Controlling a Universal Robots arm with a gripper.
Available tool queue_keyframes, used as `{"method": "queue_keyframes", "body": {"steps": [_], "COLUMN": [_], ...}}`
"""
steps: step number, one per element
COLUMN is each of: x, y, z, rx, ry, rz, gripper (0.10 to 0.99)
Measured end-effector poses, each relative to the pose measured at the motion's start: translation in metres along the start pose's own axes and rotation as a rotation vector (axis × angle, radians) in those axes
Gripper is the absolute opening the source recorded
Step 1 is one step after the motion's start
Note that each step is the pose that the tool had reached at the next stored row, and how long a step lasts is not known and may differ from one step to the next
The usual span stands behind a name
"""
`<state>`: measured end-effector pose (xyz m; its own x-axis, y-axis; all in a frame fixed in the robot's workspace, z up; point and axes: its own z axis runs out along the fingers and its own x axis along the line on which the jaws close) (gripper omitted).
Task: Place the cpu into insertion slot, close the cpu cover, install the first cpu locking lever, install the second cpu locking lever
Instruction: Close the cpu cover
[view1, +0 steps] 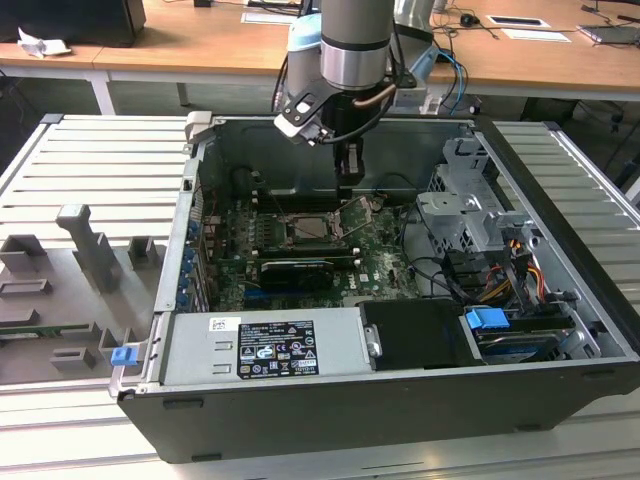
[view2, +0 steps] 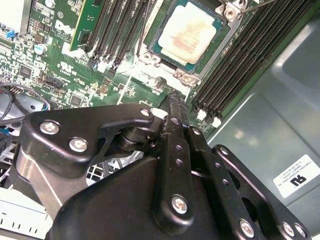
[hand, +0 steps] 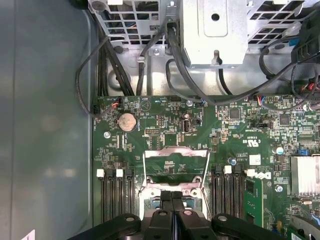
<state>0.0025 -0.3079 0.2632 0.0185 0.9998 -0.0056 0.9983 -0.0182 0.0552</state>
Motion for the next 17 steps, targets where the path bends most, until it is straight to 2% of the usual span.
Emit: {"method": "queue_keyframes", "body": {"steps": [9, 17], "x": [0.0008, 0.0010], "y": [0.0083, 0.0210], "z": [0.0004, 0.0012], "rx": [0.006, 0.021], "ry": [0.0000, -0.0001], "rz": [0.000, 0.000], "gripper": [0.106, 0.106]}}
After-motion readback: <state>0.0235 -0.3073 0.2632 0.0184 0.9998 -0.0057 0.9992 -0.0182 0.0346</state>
